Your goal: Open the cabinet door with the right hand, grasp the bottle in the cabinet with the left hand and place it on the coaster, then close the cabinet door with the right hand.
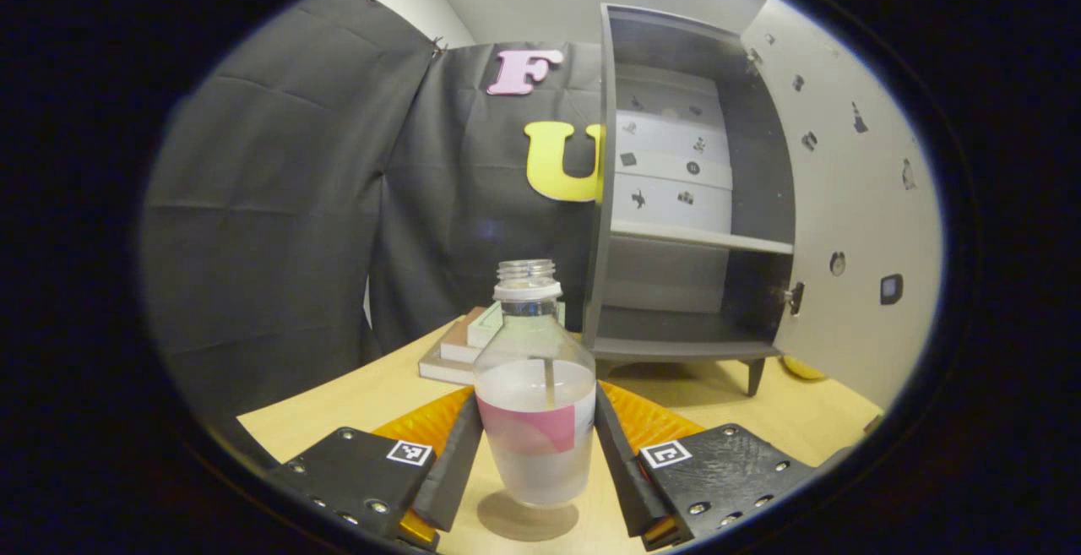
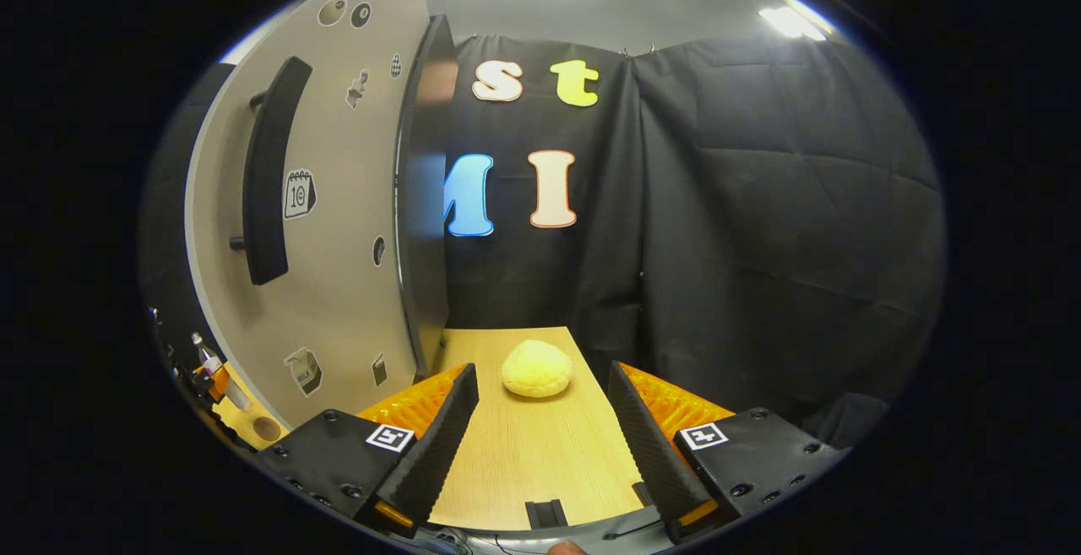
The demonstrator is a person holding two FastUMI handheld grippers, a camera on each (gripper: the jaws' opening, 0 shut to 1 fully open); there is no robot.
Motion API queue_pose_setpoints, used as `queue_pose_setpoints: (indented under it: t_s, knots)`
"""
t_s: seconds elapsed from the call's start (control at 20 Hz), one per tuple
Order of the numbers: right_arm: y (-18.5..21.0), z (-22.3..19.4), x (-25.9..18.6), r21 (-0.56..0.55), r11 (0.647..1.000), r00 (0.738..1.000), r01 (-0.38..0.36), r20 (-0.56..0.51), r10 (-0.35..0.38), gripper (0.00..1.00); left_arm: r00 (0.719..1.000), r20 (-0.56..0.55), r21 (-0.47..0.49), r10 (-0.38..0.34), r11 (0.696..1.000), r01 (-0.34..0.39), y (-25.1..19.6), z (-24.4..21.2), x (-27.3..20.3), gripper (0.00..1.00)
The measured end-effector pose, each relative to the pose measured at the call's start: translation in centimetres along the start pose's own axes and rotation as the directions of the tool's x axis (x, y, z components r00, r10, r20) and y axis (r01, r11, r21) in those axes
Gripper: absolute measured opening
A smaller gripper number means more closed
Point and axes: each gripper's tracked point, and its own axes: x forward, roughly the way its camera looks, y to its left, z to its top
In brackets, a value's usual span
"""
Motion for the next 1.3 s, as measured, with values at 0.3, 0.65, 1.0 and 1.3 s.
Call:
queue_pose_setpoints:
  t_s: [0.3,0.65,1.0,1.3]
  knots:
    - [0.2,-0.1,0.4,-0.034,0.999,1.0,0.012,-0.003,-0.012,0.99,0.999,-0.043,0.064,0.016,0.998,-0.013,-0.2,-3.9,0.4,0.71]
    - [0.5,-0.4,1.3,-0.033,0.999,1.0,-0.001,-0.024,0.0,0.99,0.997,-0.065,0.074,0.043,0.996,-0.038,-0.4,-6.7,0.0,0.75]
    - [0.6,-0.2,2.0,-0.028,1.0,1.0,-0.013,-0.013,0.013,0.99,0.993,-0.09,0.135,0.08,0.989,-0.067,-1.3,-6.5,0.1,0.77]
    - [0.5,0.4,2.0,-0.007,0.999,0.999,-0.035,0.0,0.035,0.99,0.995,-0.049,0.152,0.082,0.986,-0.074,-2.0,-1.9,-1.5,0.79]
